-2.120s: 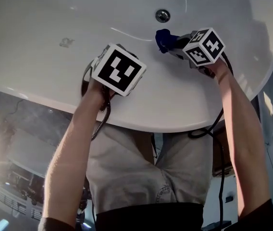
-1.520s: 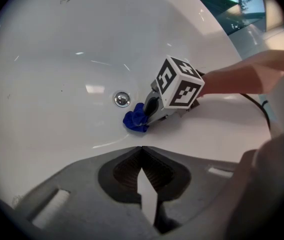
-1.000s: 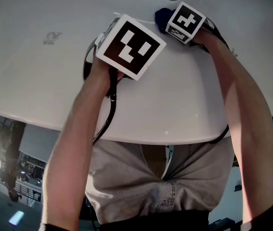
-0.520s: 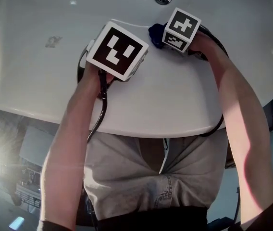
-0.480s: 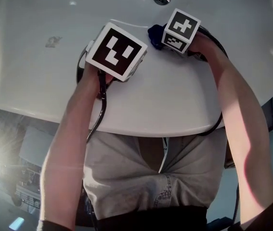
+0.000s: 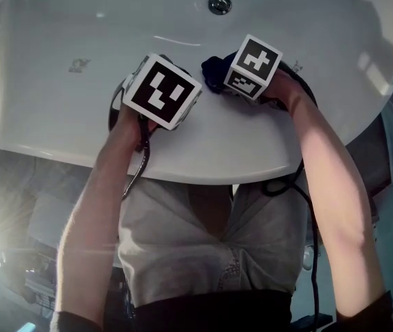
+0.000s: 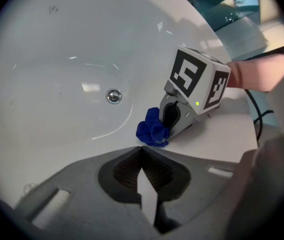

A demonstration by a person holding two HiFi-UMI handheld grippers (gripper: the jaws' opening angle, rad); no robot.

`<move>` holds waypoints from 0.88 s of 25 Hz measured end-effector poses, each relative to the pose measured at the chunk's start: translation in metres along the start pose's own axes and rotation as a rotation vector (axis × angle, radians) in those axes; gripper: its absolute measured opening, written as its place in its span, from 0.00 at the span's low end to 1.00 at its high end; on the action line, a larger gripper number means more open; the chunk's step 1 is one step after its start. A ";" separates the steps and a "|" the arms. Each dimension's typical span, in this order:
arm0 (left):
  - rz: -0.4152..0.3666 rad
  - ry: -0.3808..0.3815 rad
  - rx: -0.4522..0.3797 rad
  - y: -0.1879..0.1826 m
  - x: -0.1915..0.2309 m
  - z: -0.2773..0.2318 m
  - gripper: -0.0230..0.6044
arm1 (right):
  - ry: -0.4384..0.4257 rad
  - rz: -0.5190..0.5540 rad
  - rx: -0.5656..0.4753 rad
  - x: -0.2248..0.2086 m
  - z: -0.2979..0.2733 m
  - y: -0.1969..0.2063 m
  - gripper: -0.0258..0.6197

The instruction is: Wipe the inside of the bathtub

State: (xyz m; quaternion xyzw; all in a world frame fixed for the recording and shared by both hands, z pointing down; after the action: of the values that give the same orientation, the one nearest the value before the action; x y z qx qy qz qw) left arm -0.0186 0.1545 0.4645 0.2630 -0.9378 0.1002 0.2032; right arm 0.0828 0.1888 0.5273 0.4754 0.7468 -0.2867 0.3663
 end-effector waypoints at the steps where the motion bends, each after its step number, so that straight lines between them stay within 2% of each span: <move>1: -0.001 0.006 -0.001 0.001 -0.003 0.002 0.04 | -0.007 0.000 -0.004 0.006 0.001 0.001 0.11; 13: -0.052 0.012 0.001 0.008 -0.030 0.022 0.04 | -0.042 0.009 -0.085 0.078 0.024 0.019 0.11; 17: -0.072 0.026 -0.044 -0.001 -0.044 0.030 0.04 | -0.042 0.020 -0.096 0.100 0.034 0.025 0.11; 22: -0.081 0.018 -0.018 0.004 -0.056 0.039 0.04 | -0.046 0.041 -0.115 0.131 0.048 0.032 0.11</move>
State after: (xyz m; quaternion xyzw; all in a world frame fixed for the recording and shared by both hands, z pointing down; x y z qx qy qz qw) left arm 0.0099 0.1714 0.4047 0.2982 -0.9254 0.0859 0.2177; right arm 0.0885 0.2291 0.3903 0.4619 0.7436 -0.2465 0.4158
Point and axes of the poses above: the fingertips, and each gripper's own axes: z backward along the fingers, x to its left, y out of its underside, the point moved 3 cm from there along z, backward along the fingers, and after that the axes turned 3 degrees about -y, right-handed, at the moved point
